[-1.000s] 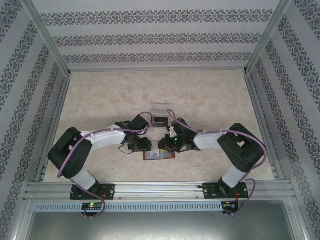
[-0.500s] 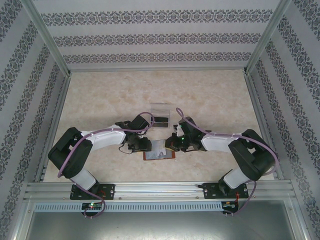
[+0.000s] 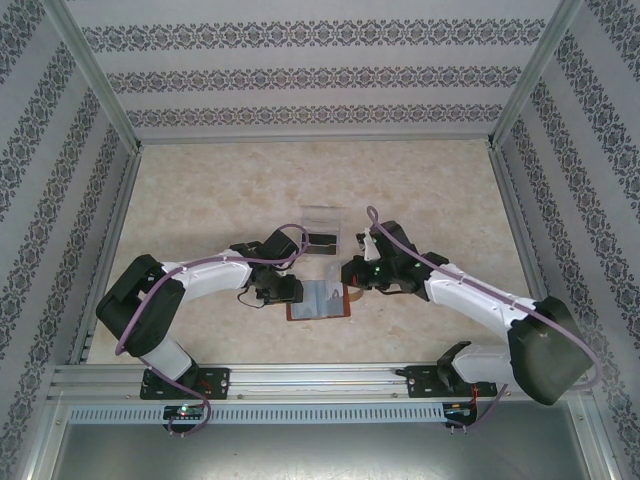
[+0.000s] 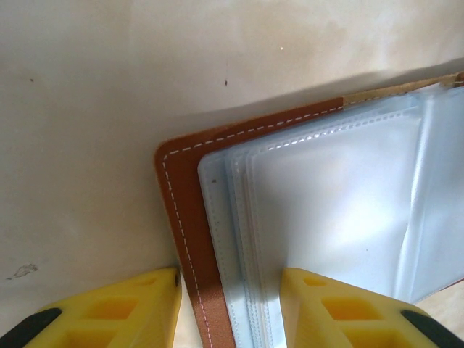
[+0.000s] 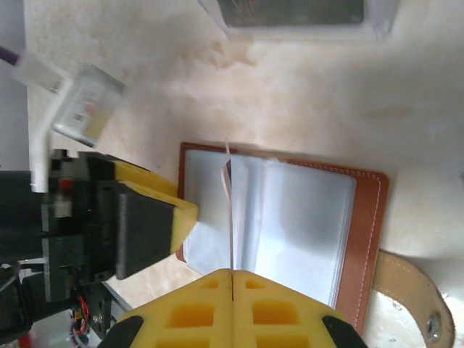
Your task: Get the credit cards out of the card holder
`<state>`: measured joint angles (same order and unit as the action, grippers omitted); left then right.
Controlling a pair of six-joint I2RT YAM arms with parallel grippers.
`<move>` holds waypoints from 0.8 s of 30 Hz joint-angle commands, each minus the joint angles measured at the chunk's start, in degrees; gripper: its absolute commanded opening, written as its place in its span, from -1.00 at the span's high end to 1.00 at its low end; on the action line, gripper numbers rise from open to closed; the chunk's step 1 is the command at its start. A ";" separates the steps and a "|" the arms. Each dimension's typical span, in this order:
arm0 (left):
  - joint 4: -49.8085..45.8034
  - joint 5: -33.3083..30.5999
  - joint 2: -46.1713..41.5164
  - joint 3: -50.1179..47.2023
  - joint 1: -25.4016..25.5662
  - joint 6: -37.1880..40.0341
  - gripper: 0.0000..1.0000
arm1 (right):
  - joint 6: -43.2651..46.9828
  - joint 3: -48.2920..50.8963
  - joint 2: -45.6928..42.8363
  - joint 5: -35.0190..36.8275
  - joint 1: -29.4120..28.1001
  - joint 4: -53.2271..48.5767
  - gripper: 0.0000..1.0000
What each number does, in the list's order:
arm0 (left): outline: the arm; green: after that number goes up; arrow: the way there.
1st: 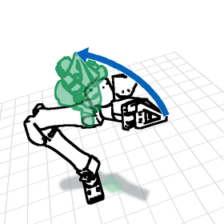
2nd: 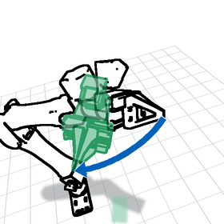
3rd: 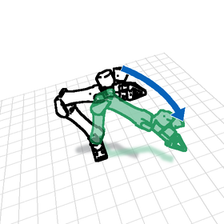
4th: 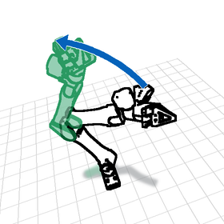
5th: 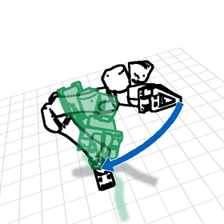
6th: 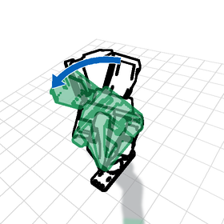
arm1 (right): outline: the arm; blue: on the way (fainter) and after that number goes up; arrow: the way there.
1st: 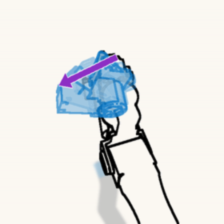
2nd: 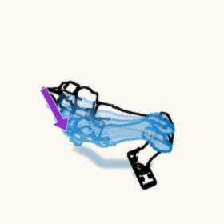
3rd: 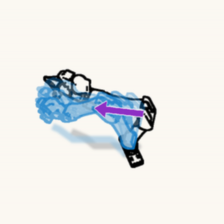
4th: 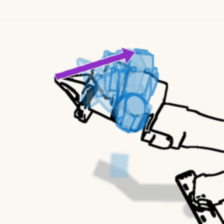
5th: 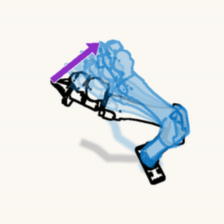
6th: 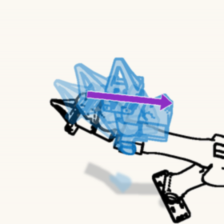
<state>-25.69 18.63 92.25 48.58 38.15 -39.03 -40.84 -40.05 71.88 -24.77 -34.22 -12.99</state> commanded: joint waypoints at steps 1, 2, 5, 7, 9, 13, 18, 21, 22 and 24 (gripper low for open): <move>-1.90 -3.10 0.00 -1.53 -0.12 1.41 0.16 | 11.17 -4.70 -2.45 4.02 0.60 -8.65 1.00; -1.44 -2.49 -0.34 -1.60 -0.26 1.43 0.16 | 14.12 -5.86 -2.93 4.40 0.51 -9.66 1.00; -0.23 -0.99 -1.33 -1.70 -0.35 1.42 0.13 | 21.50 -9.41 -3.26 7.68 0.64 -11.93 1.00; 1.70 0.21 -2.37 -2.19 -0.36 1.77 0.06 | 30.29 -12.03 -2.63 7.81 0.74 -12.84 1.00; 3.26 0.42 -3.66 -2.83 -0.44 1.68 0.02 | 37.24 -14.74 -1.53 9.65 0.91 -13.90 1.00; 2.48 -0.46 -4.81 -2.91 -1.29 1.96 -0.01 | 53.45 -22.06 3.30 9.40 1.59 -19.86 1.00; 1.71 -1.41 -6.32 -3.92 -3.38 1.94 -0.01 | 72.46 -35.12 12.79 7.35 1.96 -29.97 1.00; 1.57 -1.79 -7.32 -4.84 -4.92 1.90 -0.01 | 80.23 -43.57 19.12 8.36 1.90 -37.00 1.00; 1.48 -1.88 -7.65 -5.07 -5.36 1.85 -0.01 | 82.40 -46.81 21.39 8.58 1.87 -39.67 1.00; 1.44 -1.97 -8.23 -5.63 -6.42 1.95 -0.01 | 85.26 -51.87 25.17 9.25 1.79 -43.35 1.00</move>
<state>-23.92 17.76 85.71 44.14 33.10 -37.91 33.61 -86.24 93.84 -16.64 -32.73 -46.76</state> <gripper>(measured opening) 0.503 0.054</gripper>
